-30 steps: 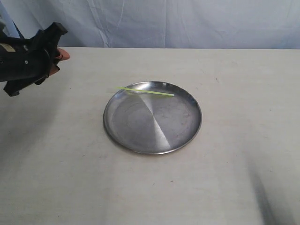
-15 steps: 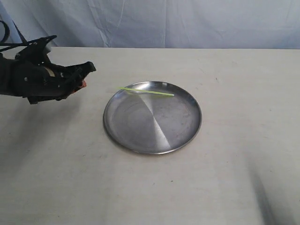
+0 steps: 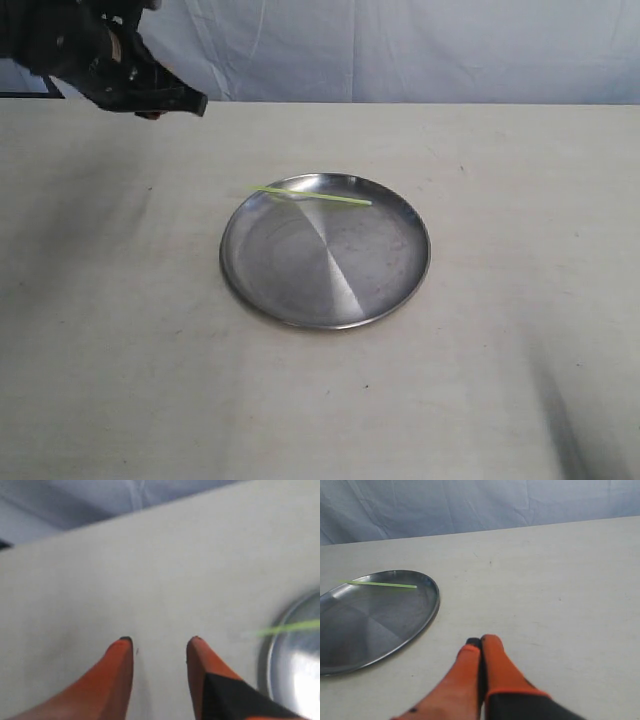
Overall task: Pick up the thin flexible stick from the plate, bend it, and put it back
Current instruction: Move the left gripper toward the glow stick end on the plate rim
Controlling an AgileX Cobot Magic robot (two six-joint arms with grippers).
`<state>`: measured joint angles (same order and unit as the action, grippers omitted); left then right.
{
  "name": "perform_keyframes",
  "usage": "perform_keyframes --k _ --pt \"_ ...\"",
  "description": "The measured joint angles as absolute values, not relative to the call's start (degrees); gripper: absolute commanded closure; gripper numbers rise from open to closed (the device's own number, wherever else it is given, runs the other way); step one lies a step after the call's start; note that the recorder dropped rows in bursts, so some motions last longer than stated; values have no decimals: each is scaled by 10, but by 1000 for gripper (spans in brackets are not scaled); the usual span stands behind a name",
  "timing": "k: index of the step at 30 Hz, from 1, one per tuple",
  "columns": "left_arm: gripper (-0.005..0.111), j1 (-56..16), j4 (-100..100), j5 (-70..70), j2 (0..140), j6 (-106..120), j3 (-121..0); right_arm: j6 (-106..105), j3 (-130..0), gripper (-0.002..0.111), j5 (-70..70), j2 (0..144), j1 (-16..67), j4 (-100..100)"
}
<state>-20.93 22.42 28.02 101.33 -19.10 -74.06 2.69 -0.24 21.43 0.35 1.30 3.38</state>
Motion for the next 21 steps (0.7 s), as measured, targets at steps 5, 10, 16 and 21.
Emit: perform_keyframes --k 5,10,16,21 --pt "70 -200 58 522 1070 -25 -828 27 -2 108 214 4 13 34" --pt "70 -198 -164 446 1128 44 -835 27 -2 108 214 4 13 34" --pt "70 -168 -461 233 1161 88 -756 27 -2 108 214 4 13 34" --pt "88 -166 -696 141 1161 255 -671 27 -2 108 214 4 13 34"
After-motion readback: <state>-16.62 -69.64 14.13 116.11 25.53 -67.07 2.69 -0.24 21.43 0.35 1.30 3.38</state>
